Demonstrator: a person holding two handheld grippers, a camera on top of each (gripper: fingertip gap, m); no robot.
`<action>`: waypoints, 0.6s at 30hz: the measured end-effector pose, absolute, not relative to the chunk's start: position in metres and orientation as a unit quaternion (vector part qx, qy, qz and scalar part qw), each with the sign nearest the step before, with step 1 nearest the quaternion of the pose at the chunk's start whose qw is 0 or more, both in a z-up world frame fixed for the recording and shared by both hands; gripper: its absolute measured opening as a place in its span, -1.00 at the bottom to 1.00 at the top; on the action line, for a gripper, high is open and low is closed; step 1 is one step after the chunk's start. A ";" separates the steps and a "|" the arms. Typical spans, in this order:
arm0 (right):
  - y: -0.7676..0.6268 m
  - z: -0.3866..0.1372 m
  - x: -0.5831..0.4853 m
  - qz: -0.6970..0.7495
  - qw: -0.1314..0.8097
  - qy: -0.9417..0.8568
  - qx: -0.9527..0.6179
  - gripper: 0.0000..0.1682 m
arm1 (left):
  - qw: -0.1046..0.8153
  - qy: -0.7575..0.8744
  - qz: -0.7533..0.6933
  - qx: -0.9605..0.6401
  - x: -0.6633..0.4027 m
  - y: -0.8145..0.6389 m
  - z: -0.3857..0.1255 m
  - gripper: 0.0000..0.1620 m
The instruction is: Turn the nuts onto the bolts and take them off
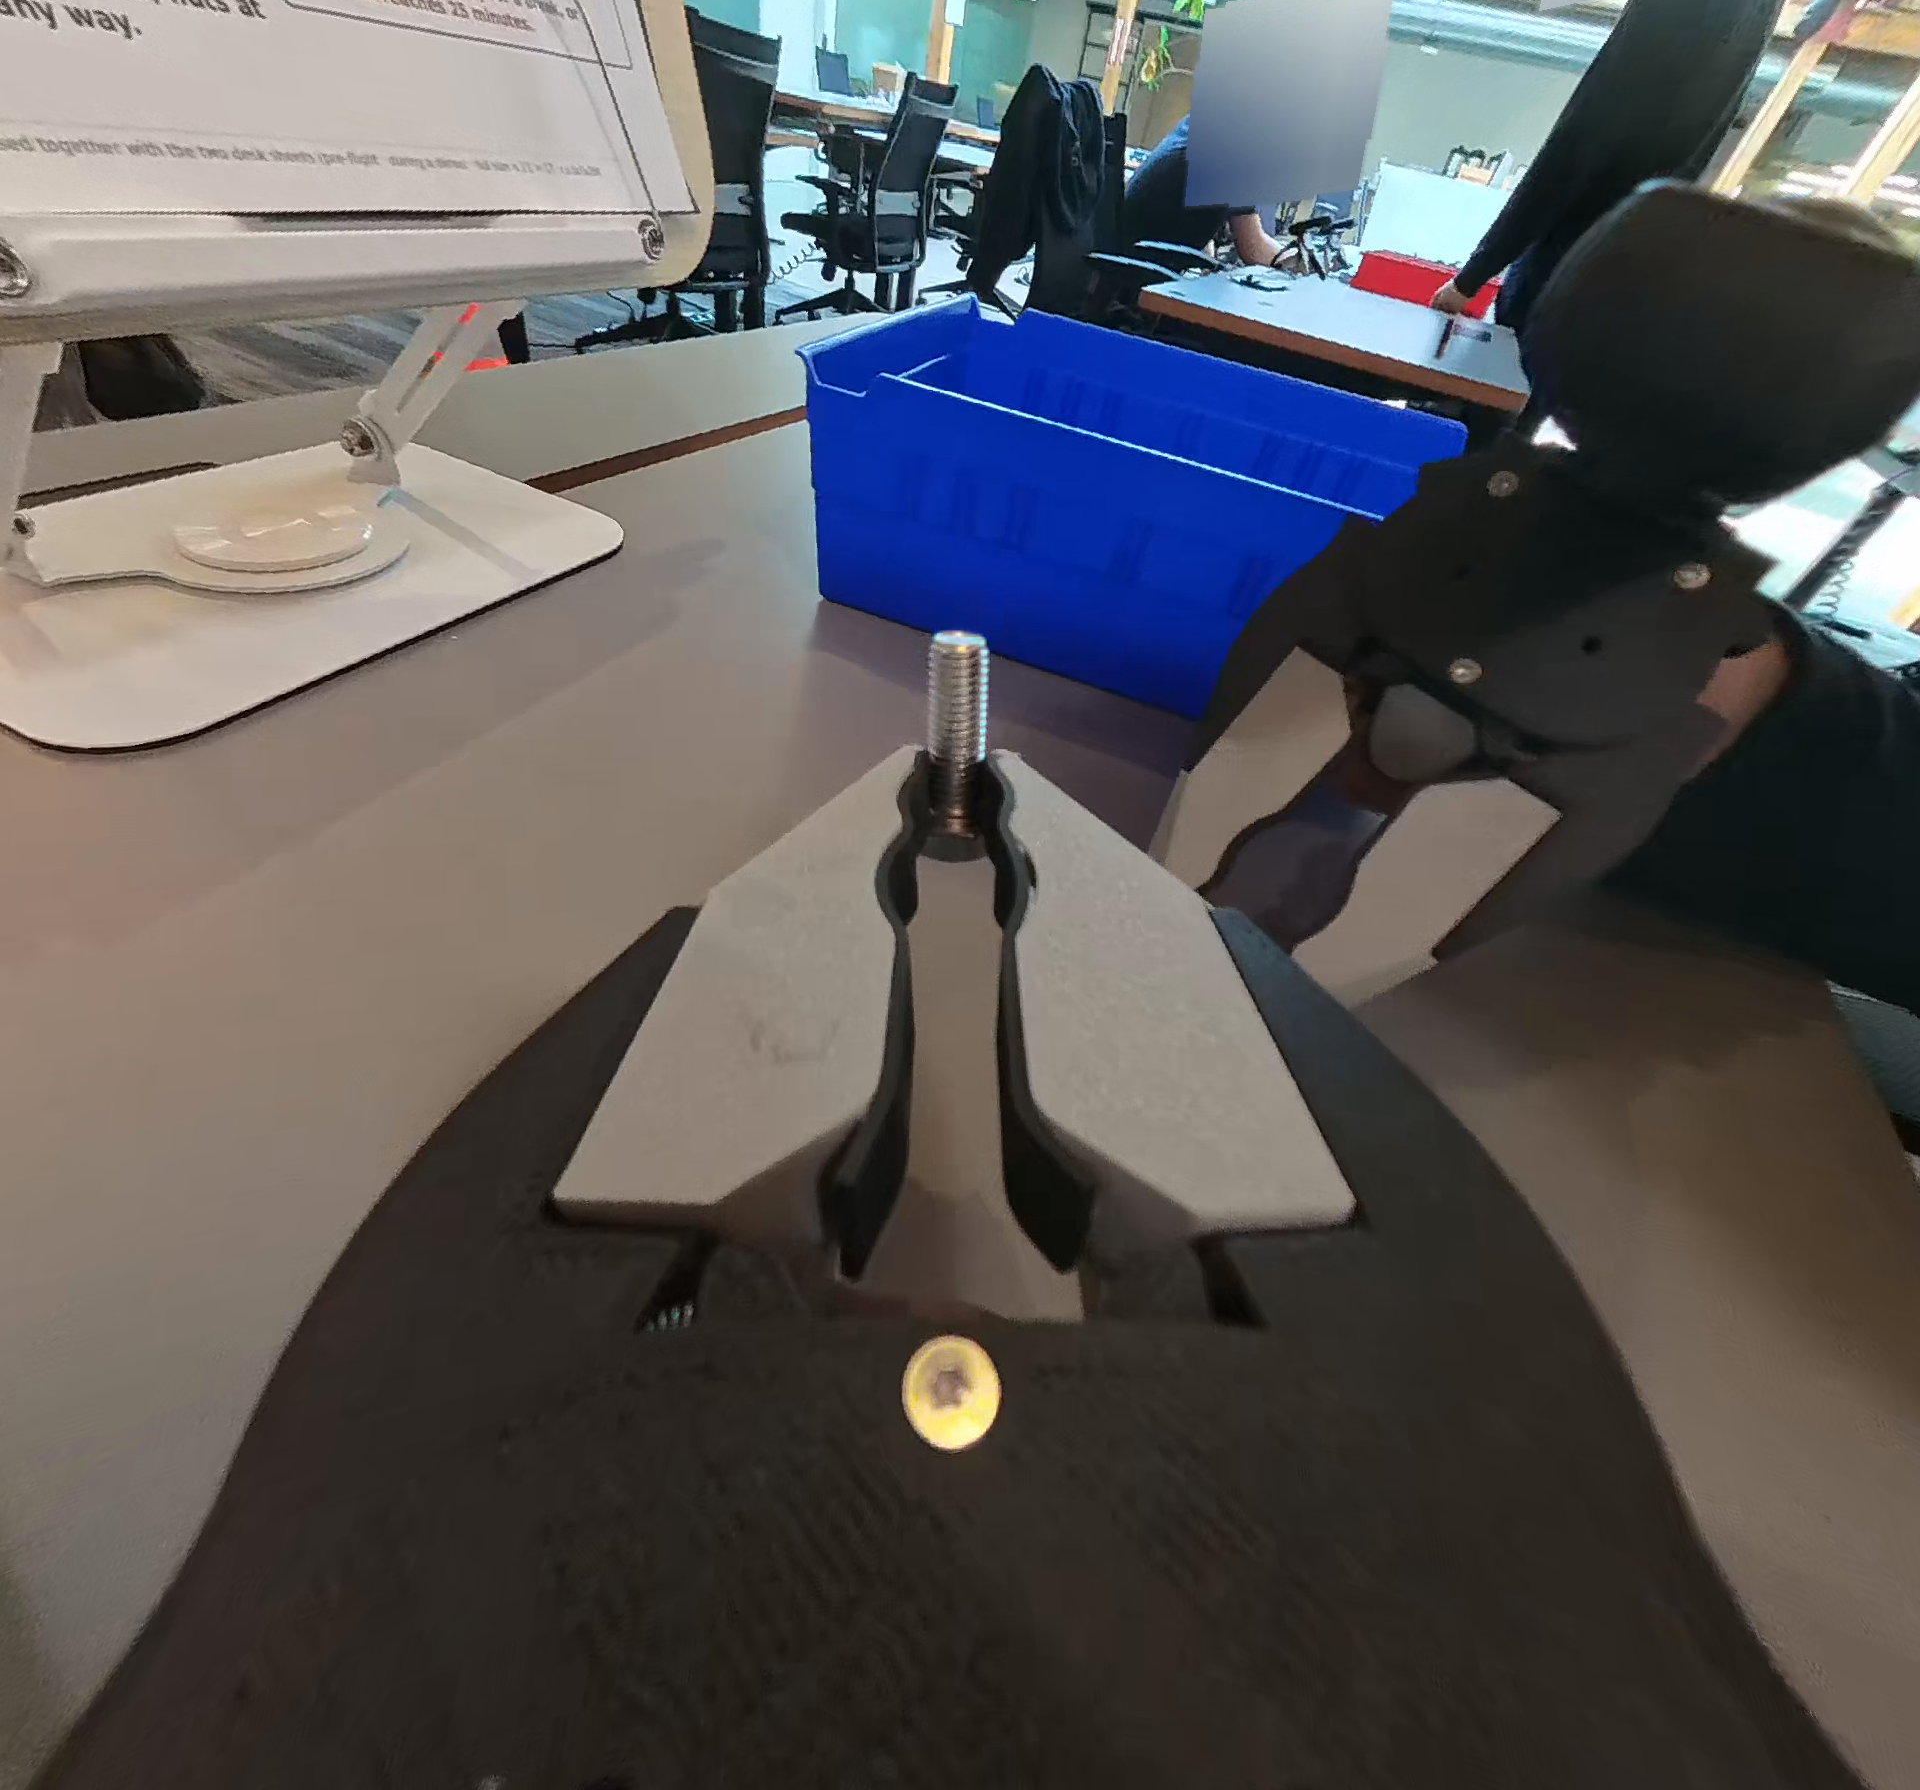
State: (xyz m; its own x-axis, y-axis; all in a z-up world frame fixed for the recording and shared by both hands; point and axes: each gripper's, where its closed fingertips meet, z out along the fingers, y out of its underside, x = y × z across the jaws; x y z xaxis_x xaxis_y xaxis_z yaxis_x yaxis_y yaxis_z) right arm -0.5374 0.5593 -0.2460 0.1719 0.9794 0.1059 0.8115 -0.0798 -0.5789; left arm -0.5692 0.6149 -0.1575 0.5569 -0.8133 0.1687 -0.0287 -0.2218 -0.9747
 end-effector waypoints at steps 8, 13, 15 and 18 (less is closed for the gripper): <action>0.579 -0.221 -0.534 0.195 0.313 -0.556 -0.745 -0.71 | 0.547 0.299 -0.359 -0.695 -0.572 0.617 -0.157 -0.93; 0.571 -0.226 -0.531 0.243 0.264 -0.526 -0.771 -0.79 | 0.547 0.294 -0.363 -0.695 -0.573 0.617 -0.156 -0.92; 0.567 -0.225 -0.530 0.259 0.252 -0.523 -0.772 -0.84 | 0.546 0.297 -0.363 -0.694 -0.572 0.616 -0.156 -0.92; 0.557 -0.235 -0.527 0.261 0.213 -0.533 -0.776 -0.88 | 0.543 0.301 -0.362 -0.696 -0.571 0.616 -0.158 -0.92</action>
State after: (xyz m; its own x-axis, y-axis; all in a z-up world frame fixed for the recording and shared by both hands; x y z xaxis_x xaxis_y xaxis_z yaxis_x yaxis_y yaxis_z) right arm -0.5268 0.5568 -0.2352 0.2954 0.9385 -0.1790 0.7158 -0.3415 -0.6091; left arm -0.5707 0.6157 -0.1579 0.5565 -0.8116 0.1777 -0.0250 -0.2301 -0.9728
